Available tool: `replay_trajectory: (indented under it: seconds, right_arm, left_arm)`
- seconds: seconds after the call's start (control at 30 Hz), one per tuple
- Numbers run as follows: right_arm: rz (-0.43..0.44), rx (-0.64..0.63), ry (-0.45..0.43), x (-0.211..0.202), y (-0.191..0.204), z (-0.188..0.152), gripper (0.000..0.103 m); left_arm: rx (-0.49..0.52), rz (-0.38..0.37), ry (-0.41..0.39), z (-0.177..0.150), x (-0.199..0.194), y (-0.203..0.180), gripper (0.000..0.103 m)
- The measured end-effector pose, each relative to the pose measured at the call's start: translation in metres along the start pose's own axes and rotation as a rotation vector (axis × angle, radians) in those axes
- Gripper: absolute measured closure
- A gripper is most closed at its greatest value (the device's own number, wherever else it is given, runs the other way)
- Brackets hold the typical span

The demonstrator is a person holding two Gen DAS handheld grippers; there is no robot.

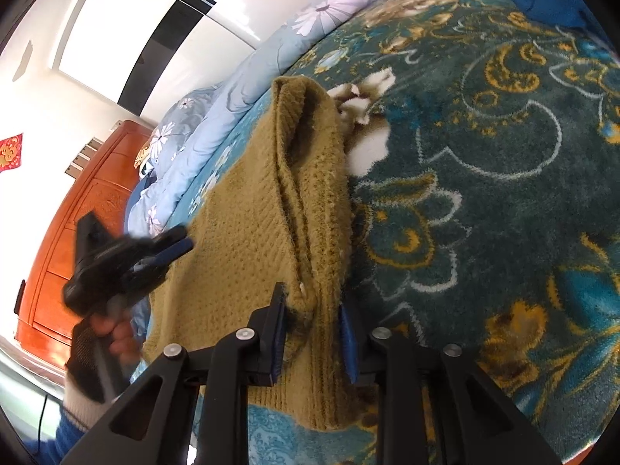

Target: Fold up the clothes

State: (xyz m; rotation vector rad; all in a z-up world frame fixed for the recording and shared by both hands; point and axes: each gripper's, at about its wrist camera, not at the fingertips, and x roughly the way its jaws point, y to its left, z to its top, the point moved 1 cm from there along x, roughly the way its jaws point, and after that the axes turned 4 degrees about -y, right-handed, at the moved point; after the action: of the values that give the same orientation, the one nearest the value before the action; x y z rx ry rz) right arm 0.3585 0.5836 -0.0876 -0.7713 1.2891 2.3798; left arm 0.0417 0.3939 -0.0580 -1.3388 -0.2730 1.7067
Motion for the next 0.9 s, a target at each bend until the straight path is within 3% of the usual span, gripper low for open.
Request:
replay_trajectory:
  seconds: [0.13,0.23,0.43,0.57,0.67,0.9]
  right_arm:
    - [-0.02,-0.008,-0.006,-0.002,0.011,0.001,0.08]
    - [-0.028,-0.015,-0.012,-0.005,0.02,0.003,0.08]
    - [-0.055,-0.04,-0.022,-0.008,0.038,0.006,0.081]
    - [-0.075,-0.052,-0.036,-0.013,0.054,0.01,0.082]
    - [-0.098,-0.108,-0.035,-0.015,0.078,0.014,0.082]
    - [-0.145,-0.308,-0.014,-0.003,0.157,0.013,0.082]
  left_arm:
    - [-0.008,0.003,0.04,-0.04,-0.013,0.006,0.077]
    - [-0.01,-0.039,0.051,-0.064,-0.018,0.003,0.077]
    - [0.01,-0.03,0.091,-0.079,-0.006,0.004,0.077]
    - [-0.004,-0.103,0.008,-0.073,-0.045,0.002,0.077]
    - [0.004,-0.084,-0.049,-0.072,-0.079,0.012,0.077]
    - [-0.115,-0.056,-0.192,-0.071,-0.163,0.079,0.074]
